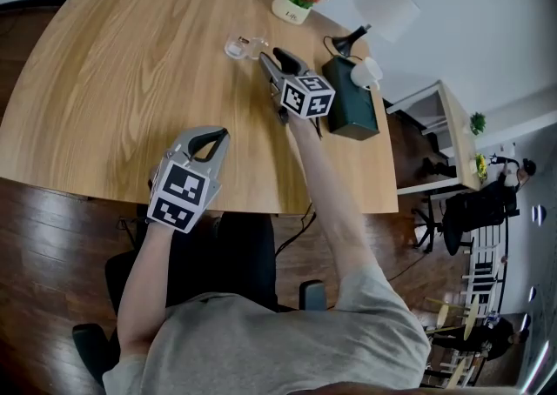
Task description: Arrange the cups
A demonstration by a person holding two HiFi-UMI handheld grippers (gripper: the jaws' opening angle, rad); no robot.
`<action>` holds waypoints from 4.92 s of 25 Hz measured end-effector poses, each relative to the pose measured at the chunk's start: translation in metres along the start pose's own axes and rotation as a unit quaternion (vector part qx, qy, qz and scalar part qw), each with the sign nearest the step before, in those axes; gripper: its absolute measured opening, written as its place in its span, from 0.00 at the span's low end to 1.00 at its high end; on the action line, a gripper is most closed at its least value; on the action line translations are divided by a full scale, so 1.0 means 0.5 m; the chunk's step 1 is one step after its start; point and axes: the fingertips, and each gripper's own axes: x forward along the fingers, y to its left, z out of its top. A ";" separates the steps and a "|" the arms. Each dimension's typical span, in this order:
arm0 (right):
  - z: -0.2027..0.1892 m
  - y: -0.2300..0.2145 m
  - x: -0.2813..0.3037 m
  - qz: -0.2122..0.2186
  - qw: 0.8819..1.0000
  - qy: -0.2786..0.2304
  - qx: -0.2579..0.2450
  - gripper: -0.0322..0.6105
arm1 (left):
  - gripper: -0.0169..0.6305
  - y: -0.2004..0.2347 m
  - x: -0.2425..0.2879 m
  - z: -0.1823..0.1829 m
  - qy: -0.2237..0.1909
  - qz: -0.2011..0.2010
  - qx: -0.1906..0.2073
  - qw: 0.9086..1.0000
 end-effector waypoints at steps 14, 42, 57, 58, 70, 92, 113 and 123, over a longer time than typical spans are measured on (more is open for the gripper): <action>0.007 0.069 -0.039 0.047 0.993 0.102 0.036 0.14 | 0.04 -0.001 -0.001 0.004 0.001 -0.001 -0.002 1.000; -0.032 0.192 -0.254 0.068 0.994 -0.034 0.077 0.14 | 0.04 0.010 -0.005 -0.010 0.005 -0.002 0.003 1.000; 0.006 -0.287 -0.588 -0.244 0.970 0.011 0.020 0.14 | 0.04 0.014 -0.007 -0.009 0.004 -0.001 0.004 1.000; -0.006 -0.314 -0.602 -0.257 0.966 0.024 0.024 0.14 | 0.04 0.013 -0.006 -0.009 0.004 -0.001 0.004 1.000; -0.066 -0.373 -0.614 -0.262 0.960 0.025 0.094 0.14 | 0.04 0.011 -0.008 -0.008 0.004 -0.001 0.004 1.000; 0.058 0.201 -0.424 -0.040 0.987 -0.153 0.007 0.23 | 0.04 0.004 -0.002 -0.005 0.005 -0.014 0.007 1.000; 0.029 0.256 -0.421 0.002 0.991 -0.134 0.012 0.23 | 0.04 0.007 0.016 -0.008 0.004 -0.010 -0.008 1.000; 0.015 0.261 -0.398 0.040 0.992 -0.108 0.058 0.23 | 0.04 0.040 0.022 0.001 0.001 0.030 -0.009 1.000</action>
